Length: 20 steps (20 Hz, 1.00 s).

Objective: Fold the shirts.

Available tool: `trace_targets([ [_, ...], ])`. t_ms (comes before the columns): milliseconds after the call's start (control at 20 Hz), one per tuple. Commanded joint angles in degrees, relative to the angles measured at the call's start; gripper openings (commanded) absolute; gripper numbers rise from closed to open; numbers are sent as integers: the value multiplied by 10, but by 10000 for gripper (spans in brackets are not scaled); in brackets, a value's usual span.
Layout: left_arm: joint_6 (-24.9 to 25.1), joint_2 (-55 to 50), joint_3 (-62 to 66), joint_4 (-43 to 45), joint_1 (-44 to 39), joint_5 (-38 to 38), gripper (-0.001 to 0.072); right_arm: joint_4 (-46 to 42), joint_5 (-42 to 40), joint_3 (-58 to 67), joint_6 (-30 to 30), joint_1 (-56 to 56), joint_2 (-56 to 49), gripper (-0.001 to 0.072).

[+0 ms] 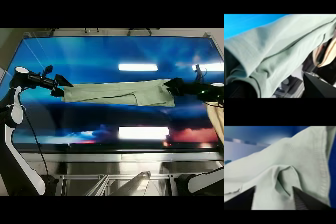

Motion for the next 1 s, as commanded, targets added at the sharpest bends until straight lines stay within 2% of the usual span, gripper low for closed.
trace_targets([
  [0,-4,-1,5,-155,34,-10,708,-131,23,23,85,-43,22,641],
  [100,-6,-1,5,-262,54,-14,693,-192,36,24,135,-49,16,641],
  [150,-6,0,5,-302,59,-16,600,-203,49,24,148,-46,7,641],
  [300,-3,14,5,-330,54,-28,62,-186,63,24,148,-21,-23,641],
  [350,8,21,5,-331,48,-32,-3,-172,62,25,147,-9,-30,641],
  [400,19,29,5,-325,43,-28,-4,-154,61,25,144,4,-36,639],
  [450,25,37,5,-312,39,-11,-4,-134,61,28,143,17,-41,590],
  [500,25,48,5,-283,34,12,-5,-115,61,35,143,29,-49,525],
  [550,25,59,5,-249,25,24,-5,-100,62,44,143,40,-56,425],
  [600,29,72,4,-204,10,23,-5,-83,63,52,143,49,-61,259],
  [650,35,85,3,-158,-10,18,-5,-75,63,57,143,56,-61,20],
  [750,39,125,-25,-71,-63,32,-5,-73,89,71,143,58,-58,22],
  [950,30,160,-65,80,-196,87,-5,-83,206,76,145,32,-3,22],
])
